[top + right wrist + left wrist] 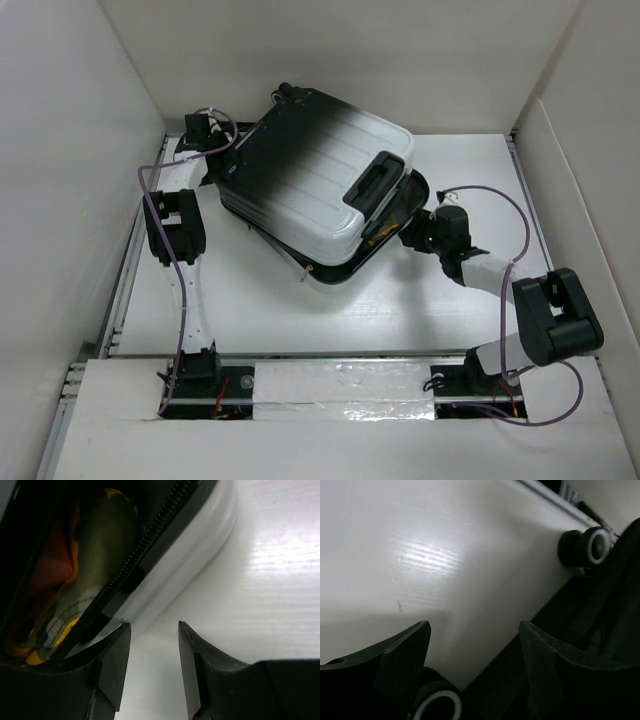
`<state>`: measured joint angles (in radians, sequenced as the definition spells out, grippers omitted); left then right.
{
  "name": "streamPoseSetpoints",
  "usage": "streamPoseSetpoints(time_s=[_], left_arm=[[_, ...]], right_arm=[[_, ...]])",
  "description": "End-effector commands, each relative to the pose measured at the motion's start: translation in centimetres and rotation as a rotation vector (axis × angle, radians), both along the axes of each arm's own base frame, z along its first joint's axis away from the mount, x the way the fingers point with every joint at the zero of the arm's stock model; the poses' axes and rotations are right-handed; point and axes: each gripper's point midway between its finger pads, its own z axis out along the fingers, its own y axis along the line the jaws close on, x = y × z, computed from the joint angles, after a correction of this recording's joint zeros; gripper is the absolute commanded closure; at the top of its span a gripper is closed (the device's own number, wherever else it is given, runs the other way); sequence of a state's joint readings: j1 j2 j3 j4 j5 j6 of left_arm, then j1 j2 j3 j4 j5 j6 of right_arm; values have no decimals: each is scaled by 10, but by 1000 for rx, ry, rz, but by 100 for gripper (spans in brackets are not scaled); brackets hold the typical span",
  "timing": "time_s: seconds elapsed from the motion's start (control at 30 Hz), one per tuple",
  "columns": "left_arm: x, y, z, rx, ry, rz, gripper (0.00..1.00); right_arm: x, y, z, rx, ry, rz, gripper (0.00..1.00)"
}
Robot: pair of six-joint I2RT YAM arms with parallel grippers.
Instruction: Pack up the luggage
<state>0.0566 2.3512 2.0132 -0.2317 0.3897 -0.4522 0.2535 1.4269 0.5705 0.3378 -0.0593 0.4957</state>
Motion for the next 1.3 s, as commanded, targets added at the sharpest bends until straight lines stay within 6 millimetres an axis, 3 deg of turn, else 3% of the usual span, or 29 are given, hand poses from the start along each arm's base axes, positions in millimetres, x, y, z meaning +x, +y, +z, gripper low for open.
streamPoseSetpoints(time_s=[0.0, 0.03, 0.07, 0.1, 0.13, 0.17, 0.2, 0.23, 0.27, 0.33, 0.4, 0.47, 0.5, 0.53, 0.57, 0.6, 0.63, 0.67, 0.7, 0.73, 0.77, 0.8, 0.83, 0.87, 0.9, 0.93, 1.0, 1.07, 1.27], left_arm=[[-12, -27, 40, -87, -100, -75, 31], [-29, -27, 17, -102, -47, -55, 31], [-26, -28, 58, -129, -164, -25, 31], [-33, -27, 59, -144, -180, -1, 31], [-56, -26, 32, -161, -123, 40, 31], [-58, -31, 74, -211, -236, 65, 32], [-67, -30, 76, -232, -252, 91, 32], [-87, -27, 53, -241, -211, 137, 32], [-93, -25, 81, -256, -294, 154, 32], [-116, -33, 67, -261, -279, 193, 33], [-131, -41, 85, -259, -323, 197, 33], [-152, -58, 77, -238, -321, 185, 33], [-162, -64, 95, -239, -362, 177, 33], [-179, -83, 85, -236, -345, 144, 33], [-187, -89, 87, -230, -358, 144, 33], [-199, -96, 102, -239, -396, 136, 34], [-211, -98, 92, -225, -384, 156, 34], [-224, -117, 94, -236, -387, 118, 34], [-236, -122, 106, -255, -419, 109, 34], [-246, -123, 96, -243, -409, 128, 35], [-259, -140, 98, -266, -409, 92, 35], [-270, -144, 108, -286, -434, 78, 36], [-279, -144, 102, -274, -430, 104, 36], [-301, -160, 104, -300, -436, 59, 36], [-308, -165, 111, -309, -451, 57, 36], [-313, -160, 108, -288, -458, 98, 36], [-331, -163, 114, -258, -479, 99, 34], [-329, -139, 120, -168, -510, 206, 32], [-317, -82, 192, -62, -667, 430, 3]], right_arm=[[44, 18, 59, 27, -198, 16, 52], [50, 22, 57, 32, -198, 22, 53], [56, 24, 61, 36, -216, 31, 53], [64, 31, 75, 46, -250, 57, 53], [70, 29, 75, 44, -250, 56, 54], [72, 32, 80, 46, -263, 75, 54], [75, 35, 84, 44, -274, 93, 54], [81, 31, 93, 42, -294, 78, 54], [83, 30, 99, 39, -306, 73, 54], [92, 23, 111, 30, -335, 47, 54], [99, 16, 111, 23, -325, 63, 54], [109, 17, 122, 29, -341, 91, 53], [113, 18, 113, 27, -314, 124, 53], [116, 23, 112, 31, -304, 152, 53], [126, 23, 126, 32, -328, 166, 52], [130, 27, 114, 26, -290, 194, 52], [135, 30, 115, 26, -286, 207, 52], [140, 32, 117, 27, -285, 217, 52], [149, 30, 127, 31, -289, 216, 52], [154, 31, 119, 37, -270, 216, 52], [158, 33, 122, 47, -276, 217, 52], [166, 37, 136, 66, -302, 227, 52], [172, 40, 126, 70, -276, 238, 52], [181, 44, 143, 71, -287, 258, 51], [179, 45, 124, 65, -237, 269, 51], [191, 48, 146, 59, -272, 281, 50], [202, 37, 136, -5, -220, 234, 45], [209, 24, 148, -30, -248, 176, 30], [205, -37, 195, 44, -339, 61, 11]])
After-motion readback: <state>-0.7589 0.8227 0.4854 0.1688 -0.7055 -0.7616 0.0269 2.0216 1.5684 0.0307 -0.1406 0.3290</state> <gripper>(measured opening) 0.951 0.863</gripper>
